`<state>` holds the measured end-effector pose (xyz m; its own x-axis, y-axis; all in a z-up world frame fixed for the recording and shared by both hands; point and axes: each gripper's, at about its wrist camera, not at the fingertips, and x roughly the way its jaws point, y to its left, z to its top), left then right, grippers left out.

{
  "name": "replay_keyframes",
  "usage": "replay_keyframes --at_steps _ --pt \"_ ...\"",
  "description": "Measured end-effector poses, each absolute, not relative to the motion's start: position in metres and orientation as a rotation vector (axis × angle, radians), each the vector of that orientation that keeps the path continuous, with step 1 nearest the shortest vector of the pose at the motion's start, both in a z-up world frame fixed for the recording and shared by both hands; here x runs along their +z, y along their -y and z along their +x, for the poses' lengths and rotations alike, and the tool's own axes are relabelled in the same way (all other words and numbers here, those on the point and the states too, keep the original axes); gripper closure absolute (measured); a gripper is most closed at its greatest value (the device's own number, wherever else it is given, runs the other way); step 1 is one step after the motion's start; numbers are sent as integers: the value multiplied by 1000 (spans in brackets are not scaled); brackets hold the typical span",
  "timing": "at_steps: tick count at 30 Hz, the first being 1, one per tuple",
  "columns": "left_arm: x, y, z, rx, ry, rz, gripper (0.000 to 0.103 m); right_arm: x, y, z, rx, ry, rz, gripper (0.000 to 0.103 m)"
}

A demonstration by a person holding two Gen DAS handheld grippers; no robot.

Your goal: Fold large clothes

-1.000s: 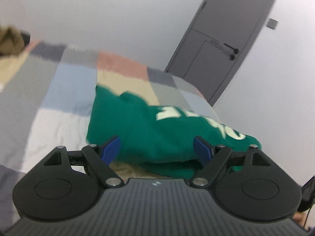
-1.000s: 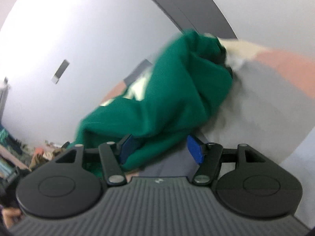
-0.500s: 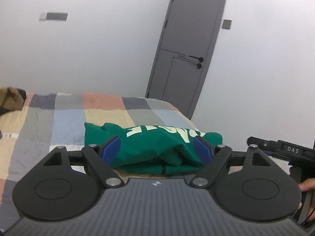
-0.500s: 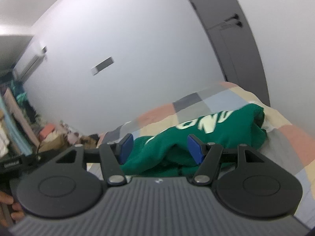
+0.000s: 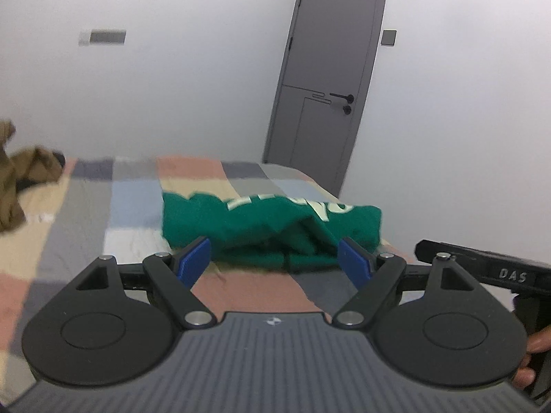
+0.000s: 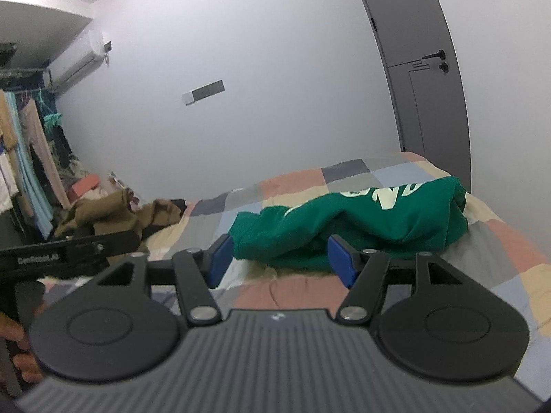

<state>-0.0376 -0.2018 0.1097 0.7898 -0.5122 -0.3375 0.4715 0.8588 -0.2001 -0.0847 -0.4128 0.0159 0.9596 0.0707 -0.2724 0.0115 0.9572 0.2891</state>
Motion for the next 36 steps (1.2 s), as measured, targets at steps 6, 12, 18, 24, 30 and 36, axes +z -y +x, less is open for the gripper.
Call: replay_keyframes --at_steps 6,12,18,24,30,36 --pt "93 197 -53 -493 -380 -95 19 5 400 -99 -11 -292 251 39" --pt "86 197 -56 -467 -366 -70 19 -10 396 -103 -41 -316 260 39" --pt "76 202 -53 -452 -370 -48 19 -18 396 -104 -65 -338 262 39" --pt "70 206 -51 -442 -378 -25 19 -20 396 -108 -77 -343 258 39" --pt "72 205 -52 -433 -370 -27 19 -21 396 -110 -75 -353 262 39" --pt "73 205 -54 -432 -367 -30 19 -19 394 -112 -85 -357 255 39"
